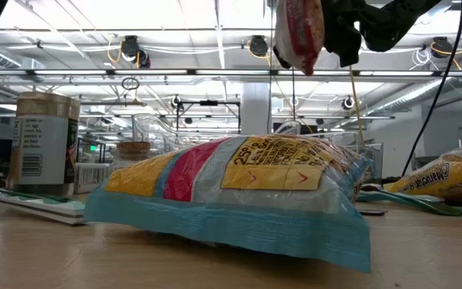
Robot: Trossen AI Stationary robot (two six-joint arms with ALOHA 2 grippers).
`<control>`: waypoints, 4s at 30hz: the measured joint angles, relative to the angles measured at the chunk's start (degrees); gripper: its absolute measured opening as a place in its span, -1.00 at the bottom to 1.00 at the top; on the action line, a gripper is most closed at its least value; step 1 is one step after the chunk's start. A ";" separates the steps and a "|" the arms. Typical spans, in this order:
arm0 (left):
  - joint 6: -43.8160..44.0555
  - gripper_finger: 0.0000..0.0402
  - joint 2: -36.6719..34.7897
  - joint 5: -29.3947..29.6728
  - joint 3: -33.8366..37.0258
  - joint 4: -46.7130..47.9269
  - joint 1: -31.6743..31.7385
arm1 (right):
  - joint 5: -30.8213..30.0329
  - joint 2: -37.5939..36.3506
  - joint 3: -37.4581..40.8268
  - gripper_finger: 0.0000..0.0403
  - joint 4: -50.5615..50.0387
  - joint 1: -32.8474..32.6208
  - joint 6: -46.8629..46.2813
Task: Pick & Place Food Item
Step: Put the red noodle pack into the top left transparent bin
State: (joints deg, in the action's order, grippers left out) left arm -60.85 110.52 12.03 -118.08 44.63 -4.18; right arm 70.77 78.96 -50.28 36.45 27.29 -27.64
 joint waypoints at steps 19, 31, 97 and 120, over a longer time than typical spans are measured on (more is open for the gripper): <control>13.52 -0.55 -0.03 2.71 0.00 -2.54 0.01 | 1.53 -0.04 0.00 -1.00 0.04 3.61 -1.07; 26.99 -0.40 -3.35 6.82 -0.11 -1.54 0.78 | 1.26 -0.02 0.02 -1.00 1.66 6.55 -2.10; 65.87 -0.40 -3.32 -1.54 0.00 5.36 11.29 | -4.49 -0.02 0.00 -1.00 6.67 12.02 -4.44; 71.89 -0.53 -3.34 -10.25 0.00 8.48 13.59 | -4.46 -0.02 0.00 -1.00 10.49 12.00 -6.19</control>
State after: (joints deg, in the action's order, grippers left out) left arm 11.05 107.18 1.78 -118.08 53.11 9.41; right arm 66.30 78.94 -50.28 46.94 39.29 -33.82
